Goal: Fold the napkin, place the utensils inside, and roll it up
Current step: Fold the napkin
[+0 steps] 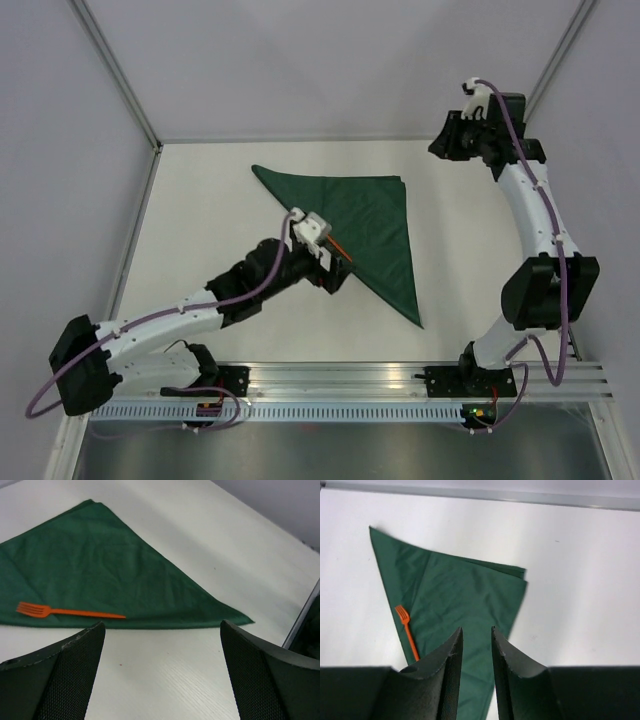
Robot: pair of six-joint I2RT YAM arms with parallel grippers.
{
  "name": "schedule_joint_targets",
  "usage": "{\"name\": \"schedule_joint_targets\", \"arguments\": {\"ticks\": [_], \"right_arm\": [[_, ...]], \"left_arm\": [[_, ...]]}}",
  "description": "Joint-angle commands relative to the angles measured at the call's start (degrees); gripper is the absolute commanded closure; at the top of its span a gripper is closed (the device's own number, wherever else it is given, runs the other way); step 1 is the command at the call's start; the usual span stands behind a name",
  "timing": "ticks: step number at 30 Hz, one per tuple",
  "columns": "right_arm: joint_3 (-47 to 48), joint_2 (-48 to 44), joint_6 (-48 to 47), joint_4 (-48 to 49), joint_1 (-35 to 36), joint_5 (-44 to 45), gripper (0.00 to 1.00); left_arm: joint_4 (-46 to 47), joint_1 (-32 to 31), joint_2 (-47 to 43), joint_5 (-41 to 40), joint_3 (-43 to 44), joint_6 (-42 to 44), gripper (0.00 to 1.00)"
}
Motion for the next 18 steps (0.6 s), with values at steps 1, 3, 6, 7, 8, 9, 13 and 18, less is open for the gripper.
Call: {"name": "schedule_joint_targets", "arguments": {"ticks": [1, 3, 6, 7, 8, 9, 13, 18], "right_arm": [[-7.5, -6.8, 3.9, -0.6, -2.9, -4.9, 0.65], [-10.1, -9.5, 5.7, 1.1, -7.5, -5.5, 0.65], [-13.4, -13.8, 6.1, 1.9, -10.1, -4.3, 0.65], [-14.1, -15.6, 5.7, 2.2, -10.3, -2.8, 0.65], [-15.9, -16.6, 5.4, 2.7, -10.3, -2.1, 0.66], [-16.8, -17.5, 5.1, 4.0, -10.4, -1.3, 0.66], [-20.9, -20.3, 5.1, 6.8, -10.9, 0.9, 0.66], [-20.7, -19.4, 4.1, 5.9, -11.7, -0.2, 0.67]], "left_arm": [[17.2, -9.9, 5.3, -12.4, -5.8, 14.2, 0.0], [21.5, -14.5, 8.2, -13.0, -7.2, 17.9, 0.0], [32.8, -20.3, 14.8, -13.0, -10.6, 23.8, 0.0], [34.9, -21.2, 18.3, -13.0, -10.7, 24.5, 0.0], [36.8, -22.1, 20.5, -13.1, -10.2, 25.8, 0.0], [37.9, -23.9, 22.6, -13.5, -9.6, 26.6, 0.0], [42.9, -28.9, 32.8, -17.2, -5.5, 31.2, 0.01], [47.0, -32.2, 43.5, -20.5, -1.2, 34.0, 0.05]]}}
